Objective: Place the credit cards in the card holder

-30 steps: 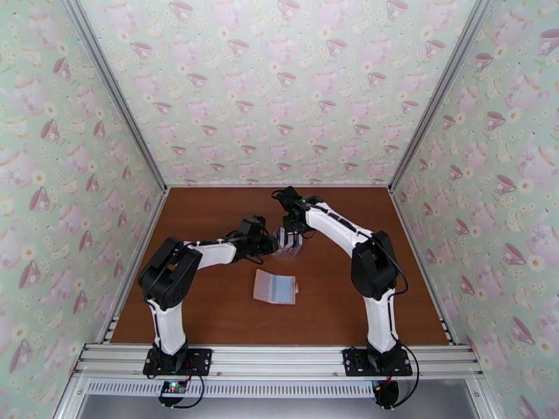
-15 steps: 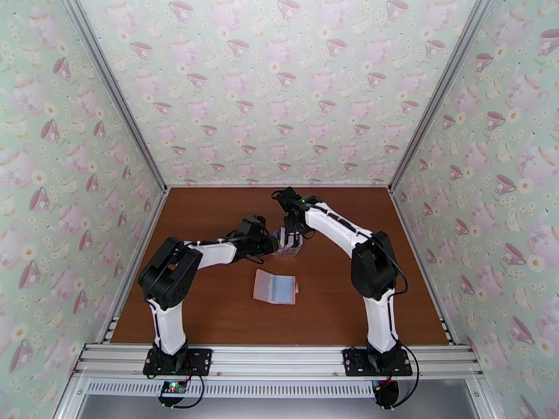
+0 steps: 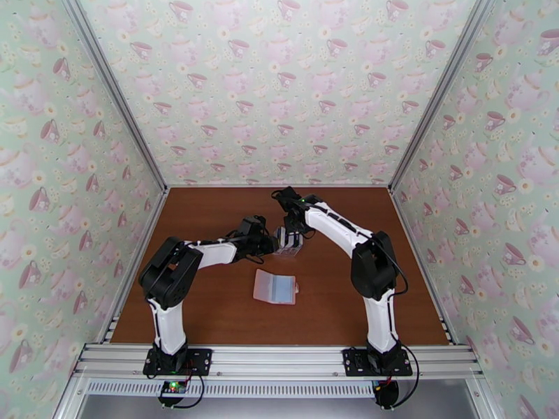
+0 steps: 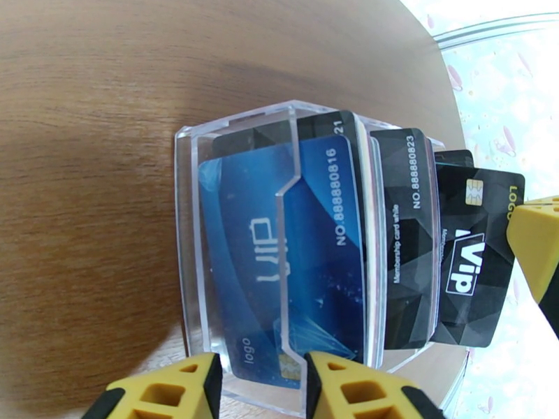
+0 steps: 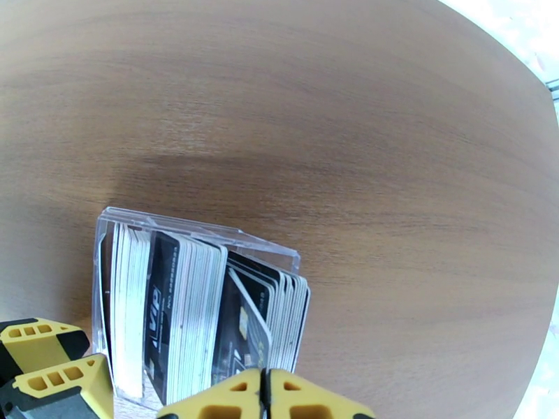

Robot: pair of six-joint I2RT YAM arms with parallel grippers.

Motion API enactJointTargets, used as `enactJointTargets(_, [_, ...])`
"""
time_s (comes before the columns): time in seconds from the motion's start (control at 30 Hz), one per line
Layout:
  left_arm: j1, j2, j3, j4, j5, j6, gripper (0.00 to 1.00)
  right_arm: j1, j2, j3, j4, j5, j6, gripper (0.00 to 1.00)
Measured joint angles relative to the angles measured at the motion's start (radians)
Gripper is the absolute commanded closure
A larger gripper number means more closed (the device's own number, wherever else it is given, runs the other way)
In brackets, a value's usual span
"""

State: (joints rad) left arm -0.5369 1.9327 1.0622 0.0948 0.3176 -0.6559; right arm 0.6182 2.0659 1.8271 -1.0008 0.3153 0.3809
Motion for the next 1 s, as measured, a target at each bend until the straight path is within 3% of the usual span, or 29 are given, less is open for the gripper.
enactJointTargets(1.0, [0.0, 0.015, 0.014, 0.008, 0.012, -0.001, 0.63, 0.01, 0.034, 0.02, -0.002, 0.034, 0.026, 0.91])
